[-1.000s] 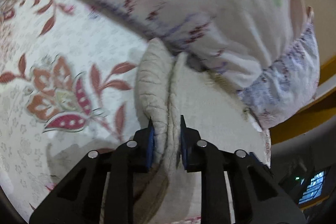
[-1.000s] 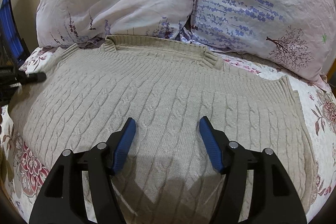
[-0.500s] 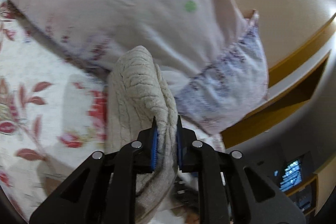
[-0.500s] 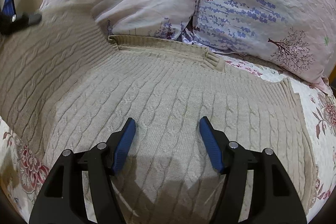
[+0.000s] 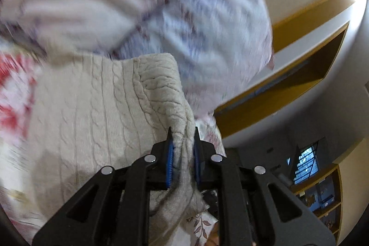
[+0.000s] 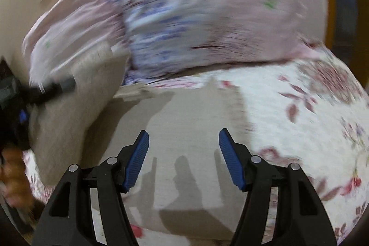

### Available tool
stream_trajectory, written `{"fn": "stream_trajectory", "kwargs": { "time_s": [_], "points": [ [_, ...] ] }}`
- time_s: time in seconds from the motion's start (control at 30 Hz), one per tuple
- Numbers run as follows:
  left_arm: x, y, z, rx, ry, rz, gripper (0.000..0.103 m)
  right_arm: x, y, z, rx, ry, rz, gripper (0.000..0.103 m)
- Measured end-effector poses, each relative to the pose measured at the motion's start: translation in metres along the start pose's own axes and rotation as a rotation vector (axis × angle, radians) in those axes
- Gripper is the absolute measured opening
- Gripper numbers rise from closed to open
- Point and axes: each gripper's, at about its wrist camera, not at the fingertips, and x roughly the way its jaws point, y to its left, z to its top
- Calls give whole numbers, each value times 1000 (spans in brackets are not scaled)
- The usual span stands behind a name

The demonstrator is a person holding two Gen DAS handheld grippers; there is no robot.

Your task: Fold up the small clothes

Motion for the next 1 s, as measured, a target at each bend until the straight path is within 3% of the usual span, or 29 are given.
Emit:
{"fn": "stream_trajectory", "kwargs": {
  "time_s": [0.13, 0.23, 0.3, 0.4, 0.43, 0.47, 0.57, 0.67, 0.8, 1.0],
  "points": [
    [50, 3, -21, -26, 117, 24, 16, -10, -33, 4, 126, -2, 43, 65],
    [54, -1, -27, -31, 176, -68, 27, -15, -42, 8, 175, 6, 98, 65],
    [42, -6, -23, -12, 159, -102, 57, -15, -45, 12, 212, 30, 172, 65],
    [1, -9, -14, 60, 55, -69, 72, -5, -44, 16, 276, 102, 301, 65],
    [-9, -7, -10, 79, 24, -31, 74, -1, -42, 17, 289, 127, 331, 65],
    [-24, -3, -7, 100, -25, 54, 77, 4, -40, 17, 301, 152, 356, 65],
    [-49, 17, 1, 130, -100, 273, 77, 25, -31, 15, 325, 241, 406, 65],
    [-51, 43, 0, 111, -79, 394, 77, 47, -20, 12, 310, 311, 388, 64],
    [-44, 73, -7, 53, 4, 390, 75, 60, -12, 10, 319, 347, 437, 46],
    [-37, 84, -19, 37, 62, 318, 73, 89, -13, 15, 383, 363, 450, 43]
  ]
}}
